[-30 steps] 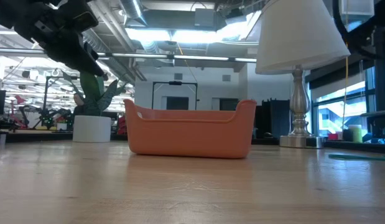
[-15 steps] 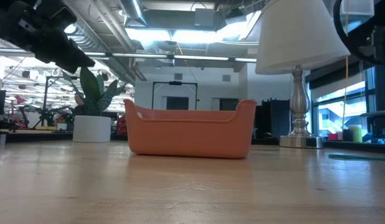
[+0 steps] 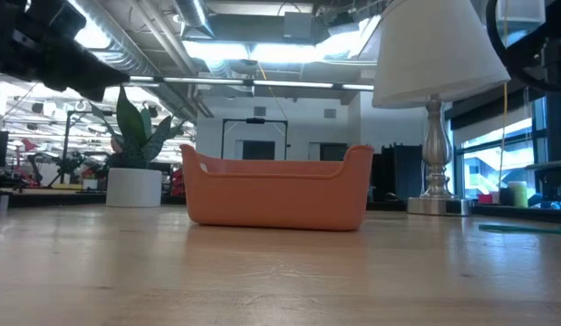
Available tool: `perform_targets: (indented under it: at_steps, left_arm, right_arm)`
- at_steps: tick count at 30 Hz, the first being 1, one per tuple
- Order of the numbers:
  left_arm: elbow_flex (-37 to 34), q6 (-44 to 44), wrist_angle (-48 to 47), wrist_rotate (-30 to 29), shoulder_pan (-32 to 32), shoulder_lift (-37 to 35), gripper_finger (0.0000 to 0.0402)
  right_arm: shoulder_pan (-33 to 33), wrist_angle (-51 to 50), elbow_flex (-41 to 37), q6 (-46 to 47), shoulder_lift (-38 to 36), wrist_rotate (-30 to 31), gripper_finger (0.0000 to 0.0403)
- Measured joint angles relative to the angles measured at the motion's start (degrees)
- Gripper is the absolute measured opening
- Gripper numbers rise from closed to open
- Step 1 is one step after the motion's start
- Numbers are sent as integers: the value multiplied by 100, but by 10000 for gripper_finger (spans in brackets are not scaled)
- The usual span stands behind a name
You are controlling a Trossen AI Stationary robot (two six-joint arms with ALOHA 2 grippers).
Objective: Pick and place rubber bands into bin
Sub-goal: Put the red rubber band into the orange bin
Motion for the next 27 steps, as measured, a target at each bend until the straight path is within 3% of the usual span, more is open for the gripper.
perform_targets:
  at_steps: [5, 13, 22, 27]
  left_arm:
    - [6, 55, -97, -77, 13, 12, 2]
    - [6, 299, 130, -16, 39, -1, 2]
    - [4, 400, 135, 258, 244, -2, 2]
    - [-481, 308, 923, 422, 350, -3, 2]
  right_arm:
    - [8, -240, 165, 1, -73, 130, 4]
    - [9, -1708, 903, -19, -363, 612, 2]
    - [-4, -2000, 1194, 21, -417, 996, 1]
    - [-71, -1988, 1307, 35, -422, 1319, 1]
